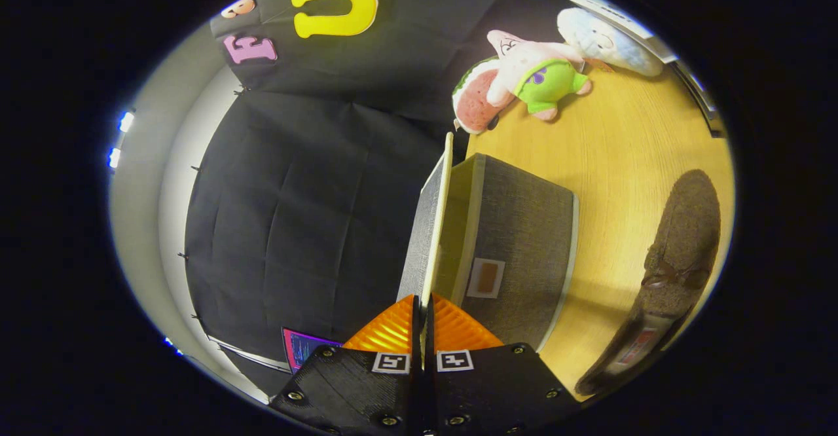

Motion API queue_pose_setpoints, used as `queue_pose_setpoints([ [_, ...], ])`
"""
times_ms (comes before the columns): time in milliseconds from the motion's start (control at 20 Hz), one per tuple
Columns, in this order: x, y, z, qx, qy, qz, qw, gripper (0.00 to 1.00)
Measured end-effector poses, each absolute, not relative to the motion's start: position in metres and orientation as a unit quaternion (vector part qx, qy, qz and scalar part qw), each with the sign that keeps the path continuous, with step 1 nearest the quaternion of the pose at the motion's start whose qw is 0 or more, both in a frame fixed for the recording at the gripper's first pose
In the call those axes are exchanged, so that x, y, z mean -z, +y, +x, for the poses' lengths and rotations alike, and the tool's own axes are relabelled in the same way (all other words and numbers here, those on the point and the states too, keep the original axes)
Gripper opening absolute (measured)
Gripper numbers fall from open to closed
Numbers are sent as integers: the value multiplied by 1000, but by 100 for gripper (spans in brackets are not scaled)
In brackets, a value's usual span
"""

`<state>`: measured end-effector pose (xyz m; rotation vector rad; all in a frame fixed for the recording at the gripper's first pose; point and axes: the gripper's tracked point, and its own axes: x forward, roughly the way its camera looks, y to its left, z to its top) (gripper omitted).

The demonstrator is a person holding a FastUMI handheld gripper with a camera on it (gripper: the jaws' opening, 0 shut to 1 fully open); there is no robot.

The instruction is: Open the storage box then place both shoes into the box .Put the left shoe in first, then the right shoe, with the right side of both shoes facing outward in a uniform manner.

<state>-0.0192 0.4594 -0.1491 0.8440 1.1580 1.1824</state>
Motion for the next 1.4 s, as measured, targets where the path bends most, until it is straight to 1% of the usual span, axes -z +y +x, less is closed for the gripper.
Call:
queue_pose_setpoints([
  [100, 125, 466, -20, -511, 492, 357, 608, 1],
  [400, 61, 512, -27, -553, 458, 322, 617, 1],
  [800, 16, 610, -61, -605, 448, 286, 593, 1],
  [1150, 26, 699, -100, -627, 464, 244, 576, 1],
  [1400, 53, 736, -112, -606, 494, 249, 572, 1],
])
